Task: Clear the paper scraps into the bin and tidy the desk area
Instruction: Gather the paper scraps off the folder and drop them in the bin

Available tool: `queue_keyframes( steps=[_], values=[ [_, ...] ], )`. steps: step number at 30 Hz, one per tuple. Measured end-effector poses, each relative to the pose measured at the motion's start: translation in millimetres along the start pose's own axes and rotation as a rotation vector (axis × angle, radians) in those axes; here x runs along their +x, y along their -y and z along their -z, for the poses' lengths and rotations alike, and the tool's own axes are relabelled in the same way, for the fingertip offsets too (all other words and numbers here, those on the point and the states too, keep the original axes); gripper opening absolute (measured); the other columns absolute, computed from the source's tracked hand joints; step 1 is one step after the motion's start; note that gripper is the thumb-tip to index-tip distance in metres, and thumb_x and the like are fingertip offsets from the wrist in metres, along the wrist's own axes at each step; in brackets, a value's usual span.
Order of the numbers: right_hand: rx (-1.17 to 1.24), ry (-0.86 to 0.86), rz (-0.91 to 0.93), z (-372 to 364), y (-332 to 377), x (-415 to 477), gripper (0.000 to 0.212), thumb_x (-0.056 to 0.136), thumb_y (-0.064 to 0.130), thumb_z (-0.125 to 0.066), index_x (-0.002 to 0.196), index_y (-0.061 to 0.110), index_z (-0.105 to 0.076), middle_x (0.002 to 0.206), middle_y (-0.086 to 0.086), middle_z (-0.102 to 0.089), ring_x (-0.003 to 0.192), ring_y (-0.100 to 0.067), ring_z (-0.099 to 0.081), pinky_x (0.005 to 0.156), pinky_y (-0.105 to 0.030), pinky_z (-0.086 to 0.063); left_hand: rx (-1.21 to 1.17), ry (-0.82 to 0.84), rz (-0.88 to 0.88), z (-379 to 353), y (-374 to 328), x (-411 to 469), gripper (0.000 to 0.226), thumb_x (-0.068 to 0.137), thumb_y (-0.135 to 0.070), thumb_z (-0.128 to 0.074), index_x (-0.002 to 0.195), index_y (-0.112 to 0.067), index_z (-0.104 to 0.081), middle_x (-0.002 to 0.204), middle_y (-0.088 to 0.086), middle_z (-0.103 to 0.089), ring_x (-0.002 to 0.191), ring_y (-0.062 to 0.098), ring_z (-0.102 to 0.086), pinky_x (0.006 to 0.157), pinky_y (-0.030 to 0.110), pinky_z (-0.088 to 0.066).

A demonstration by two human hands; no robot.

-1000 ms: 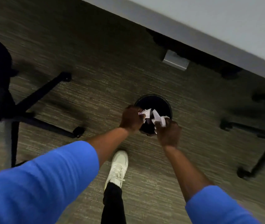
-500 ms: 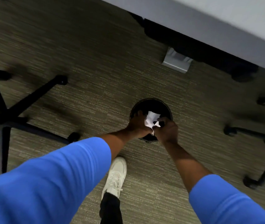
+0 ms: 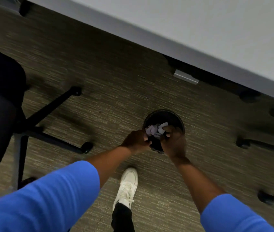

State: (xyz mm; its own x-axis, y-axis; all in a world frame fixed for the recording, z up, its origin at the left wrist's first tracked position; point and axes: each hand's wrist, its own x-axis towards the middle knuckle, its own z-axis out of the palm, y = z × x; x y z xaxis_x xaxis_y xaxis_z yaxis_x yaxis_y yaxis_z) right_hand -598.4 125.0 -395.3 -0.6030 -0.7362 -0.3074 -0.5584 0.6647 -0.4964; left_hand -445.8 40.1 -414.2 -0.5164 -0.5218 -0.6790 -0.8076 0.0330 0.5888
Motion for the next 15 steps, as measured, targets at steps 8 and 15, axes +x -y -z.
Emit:
queue_keyframes(
  steps=[8, 15],
  values=[
    [0.1, 0.005, 0.187, -6, 98, -35, 0.016, 0.086, 0.005, -0.074, 0.1, 0.014, -0.077, 0.098, -0.003, -0.079, 0.086, -0.027, -0.074, 0.081, -0.04, -0.059, 0.048, -0.107, 0.125, 55, 51, -75, 0.033, 0.1, -0.034, -0.066, 0.121, -0.011, -0.075, 0.128, 0.013, -0.076, 0.12, 0.032, -0.072, 0.094, 0.031, -0.055],
    [0.181, 0.045, 0.302, -20, 222, -71, 0.026, 0.083, 0.0, -0.074, 0.104, 0.015, -0.077, 0.098, 0.0, -0.076, 0.083, 0.0, -0.06, 0.081, -0.022, -0.047, -0.27, -0.307, 0.284, 141, 86, -148, 0.025, 0.09, -0.038, -0.074, 0.098, -0.014, -0.077, 0.103, 0.002, -0.083, 0.107, 0.024, -0.077, 0.092, 0.034, -0.061]
  ],
)
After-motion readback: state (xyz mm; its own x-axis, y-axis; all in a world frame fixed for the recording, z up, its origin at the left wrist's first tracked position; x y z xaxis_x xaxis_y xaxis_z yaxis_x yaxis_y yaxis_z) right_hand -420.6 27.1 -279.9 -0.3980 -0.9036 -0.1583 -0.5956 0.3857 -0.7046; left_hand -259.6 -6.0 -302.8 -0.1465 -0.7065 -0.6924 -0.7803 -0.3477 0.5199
